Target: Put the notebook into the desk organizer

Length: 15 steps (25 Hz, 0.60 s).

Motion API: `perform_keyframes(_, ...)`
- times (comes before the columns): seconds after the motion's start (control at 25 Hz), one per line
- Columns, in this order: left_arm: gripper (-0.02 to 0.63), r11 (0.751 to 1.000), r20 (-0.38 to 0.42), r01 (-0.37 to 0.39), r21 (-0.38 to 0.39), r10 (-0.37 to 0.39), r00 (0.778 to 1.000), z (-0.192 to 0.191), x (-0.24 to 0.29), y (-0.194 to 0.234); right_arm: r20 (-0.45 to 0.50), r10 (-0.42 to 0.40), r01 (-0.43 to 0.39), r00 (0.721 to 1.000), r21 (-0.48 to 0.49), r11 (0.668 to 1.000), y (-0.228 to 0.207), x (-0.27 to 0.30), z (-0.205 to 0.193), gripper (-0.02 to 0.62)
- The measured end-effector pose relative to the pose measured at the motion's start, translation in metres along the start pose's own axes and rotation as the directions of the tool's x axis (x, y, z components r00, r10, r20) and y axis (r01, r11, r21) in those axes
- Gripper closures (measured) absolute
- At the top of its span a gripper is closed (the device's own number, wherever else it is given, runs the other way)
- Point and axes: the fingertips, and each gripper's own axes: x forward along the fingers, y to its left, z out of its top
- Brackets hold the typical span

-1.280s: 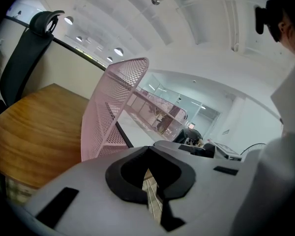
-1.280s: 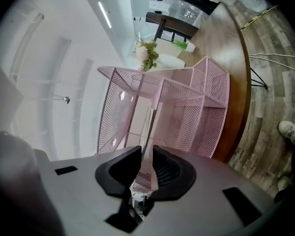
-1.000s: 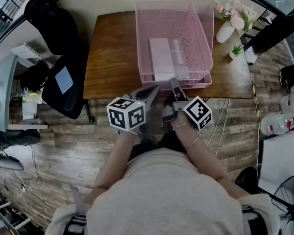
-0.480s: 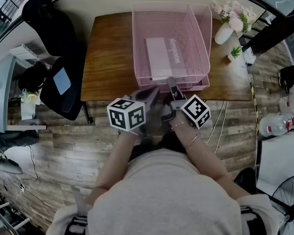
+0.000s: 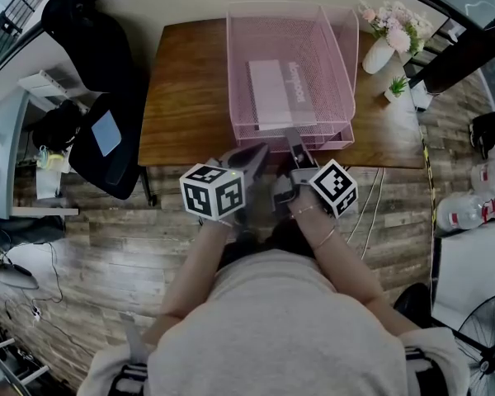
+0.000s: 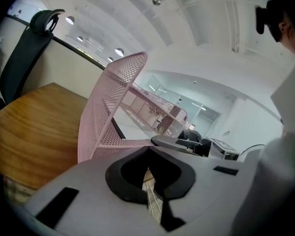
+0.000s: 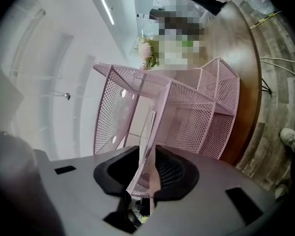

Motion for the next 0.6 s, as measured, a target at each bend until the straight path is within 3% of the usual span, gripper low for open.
perform_keyframes(0.24, 0.594, 1.0, 0.005, 0.016, 0.013, -0.016, 1.0, -0.003, -0.008, -0.009, 0.013, 0.023, -0.023, 1.0, -0.022, 0.999, 0.01, -0.015, -0.001, 0.502)
perform_keyframes(0.6, 0.594, 0.997, -0.008, 0.054, 0.052, -0.053, 0.999, -0.01, -0.02, -0.025, 0.013, 0.093, -0.089, 0.996, -0.19, 0.978, 0.039, -0.041, -0.001, 0.503)
